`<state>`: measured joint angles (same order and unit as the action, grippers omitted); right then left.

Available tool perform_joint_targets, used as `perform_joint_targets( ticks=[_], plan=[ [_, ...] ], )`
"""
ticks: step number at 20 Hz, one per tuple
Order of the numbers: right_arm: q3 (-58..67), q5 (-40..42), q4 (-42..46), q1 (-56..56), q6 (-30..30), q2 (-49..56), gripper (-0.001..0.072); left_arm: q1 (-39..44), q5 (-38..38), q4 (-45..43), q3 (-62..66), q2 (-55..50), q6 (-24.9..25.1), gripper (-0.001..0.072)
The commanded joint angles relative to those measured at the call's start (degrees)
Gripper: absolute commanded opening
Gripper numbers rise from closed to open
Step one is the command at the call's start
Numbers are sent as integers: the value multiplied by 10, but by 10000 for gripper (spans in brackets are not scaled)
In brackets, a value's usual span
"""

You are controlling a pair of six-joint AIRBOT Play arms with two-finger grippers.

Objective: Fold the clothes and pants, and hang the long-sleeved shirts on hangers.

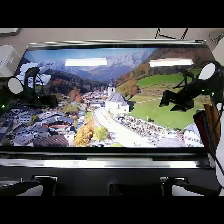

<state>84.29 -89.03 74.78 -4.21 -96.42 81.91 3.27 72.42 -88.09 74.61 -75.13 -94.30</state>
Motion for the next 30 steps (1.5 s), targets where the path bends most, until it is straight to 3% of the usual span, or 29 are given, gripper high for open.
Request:
perform_joint_targets(
  ticks=[1, 15, 21, 24, 25, 26, 28, 30],
  plan=[
    [0, 0, 0, 1, 0, 0, 632, 0, 0, 0, 0, 0, 0, 662],
    [0, 24, -6, 1, -2, 1, 632, 0, -6, 2, 0, 0, -15, 662],
    [0, 85, 7, 1, -2, 1, 632, 0, -209, 28, 0, 0, -19, 662],
    [0, 107, 24, 1, -2, 1, 632, -7, -483, 26, 5, -26, -22, 662],
    [0, 120, 24, 1, -2, 1, 632, -21, -531, 26, 28, -52, -60, 664],
    [0, 132, 24, 1, -2, 1, 632, -48, -522, 26, 76, -95, -121, 669],
    [0, 143, 24, 1, -2, 1, 631, -112, -437, 42, 193, -196, -205, 720],
    [0, 139, 24, 1, -2, 1, 630, -188, -328, 128, 300, -291, -249, 720]
  ],
)
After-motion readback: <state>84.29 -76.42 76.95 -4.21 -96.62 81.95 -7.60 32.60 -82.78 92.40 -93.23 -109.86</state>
